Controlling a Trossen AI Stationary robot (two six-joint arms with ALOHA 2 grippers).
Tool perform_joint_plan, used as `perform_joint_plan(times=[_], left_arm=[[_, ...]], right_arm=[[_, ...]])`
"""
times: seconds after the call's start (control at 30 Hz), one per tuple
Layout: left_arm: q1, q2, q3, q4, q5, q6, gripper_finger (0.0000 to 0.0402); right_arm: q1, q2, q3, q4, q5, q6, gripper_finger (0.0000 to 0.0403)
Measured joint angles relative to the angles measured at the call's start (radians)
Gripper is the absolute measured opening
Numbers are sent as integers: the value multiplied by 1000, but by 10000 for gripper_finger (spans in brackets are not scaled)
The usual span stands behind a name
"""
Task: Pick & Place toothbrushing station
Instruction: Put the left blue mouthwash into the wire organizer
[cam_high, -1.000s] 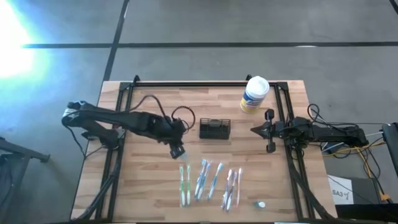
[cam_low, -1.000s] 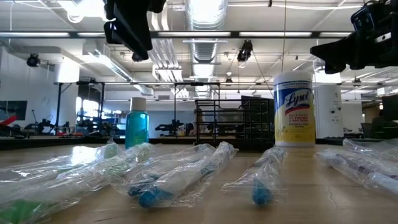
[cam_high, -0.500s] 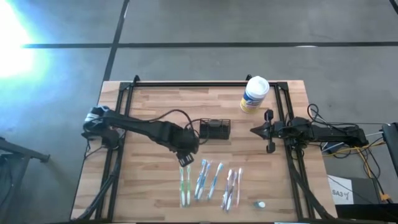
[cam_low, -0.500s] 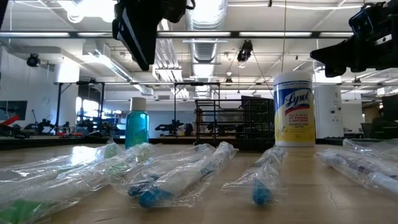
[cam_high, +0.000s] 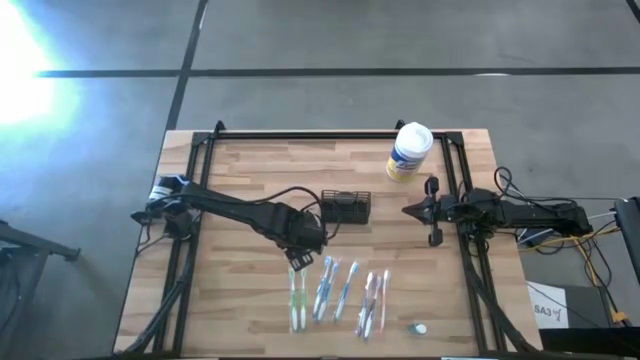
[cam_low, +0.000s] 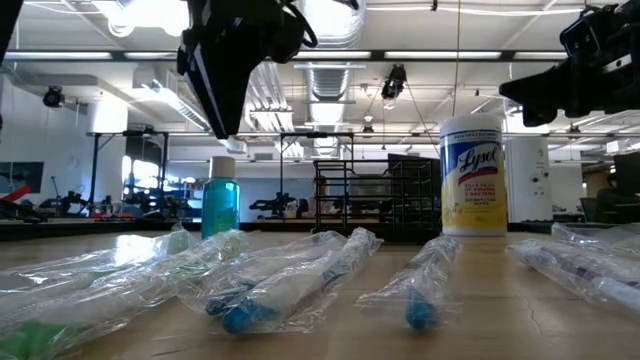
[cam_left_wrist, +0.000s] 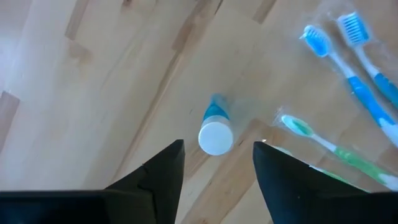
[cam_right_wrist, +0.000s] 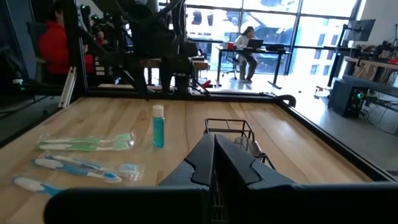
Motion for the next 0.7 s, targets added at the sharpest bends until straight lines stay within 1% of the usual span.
perform_joint_plan(times=[0.33,0.7], left_arm=[[5,0,-55,34,16,-59,202],[8,0,-77,88,26,-46,202]], right_arm=[[0,0,0,-7,0,4,8],[0,0,0,-8,0,21,8]])
